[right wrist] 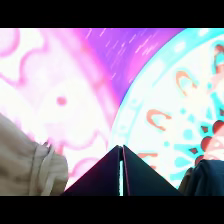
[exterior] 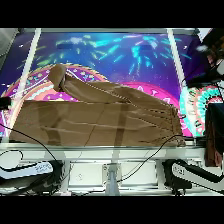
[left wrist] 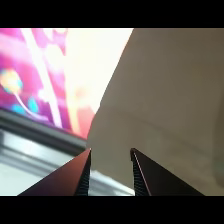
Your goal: Fold the clothes and pants, and hang the long-sleeved shirts on hangers.
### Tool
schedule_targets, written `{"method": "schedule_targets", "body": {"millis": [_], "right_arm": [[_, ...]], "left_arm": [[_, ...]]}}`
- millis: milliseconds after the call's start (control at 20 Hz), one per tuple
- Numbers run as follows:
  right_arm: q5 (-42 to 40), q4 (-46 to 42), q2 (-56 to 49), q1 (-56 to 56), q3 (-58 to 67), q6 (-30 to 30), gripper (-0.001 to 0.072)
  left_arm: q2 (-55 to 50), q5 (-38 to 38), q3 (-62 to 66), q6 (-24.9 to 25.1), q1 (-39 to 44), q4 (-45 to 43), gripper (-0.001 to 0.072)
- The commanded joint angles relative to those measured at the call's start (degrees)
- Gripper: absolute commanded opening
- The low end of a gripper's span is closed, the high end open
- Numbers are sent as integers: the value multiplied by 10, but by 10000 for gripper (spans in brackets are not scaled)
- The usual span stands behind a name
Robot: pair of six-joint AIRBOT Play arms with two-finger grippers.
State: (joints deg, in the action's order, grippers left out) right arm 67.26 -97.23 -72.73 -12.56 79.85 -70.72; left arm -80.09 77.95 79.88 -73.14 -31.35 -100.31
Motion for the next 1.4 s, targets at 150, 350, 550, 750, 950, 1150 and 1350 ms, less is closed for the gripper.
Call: {"method": "schedule_targets", "body": {"millis": [150,350,550,750,950,1150,1350], "right_arm": [[75,175,-64,-203,6,-59,32],[254,378,-120,-340,-43,74,94],[266,367,-128,-363,-143,104,422],[198,377,-128,-352,-254,134,445],[173,390,-128,-352,-305,150,469],[153,418,-149,-351,-312,150,512],[150,452,-189,-338,-312,150,512]], "left_arm": [[21,-51,30,-3,6,38,270],[19,-51,30,-3,6,46,270],[19,-51,30,-3,6,46,270],[19,-49,30,-3,10,46,270],[19,-49,30,-3,16,50,270],[13,-49,30,-3,26,51,270],[5,-48,30,-3,38,61,270]]}}
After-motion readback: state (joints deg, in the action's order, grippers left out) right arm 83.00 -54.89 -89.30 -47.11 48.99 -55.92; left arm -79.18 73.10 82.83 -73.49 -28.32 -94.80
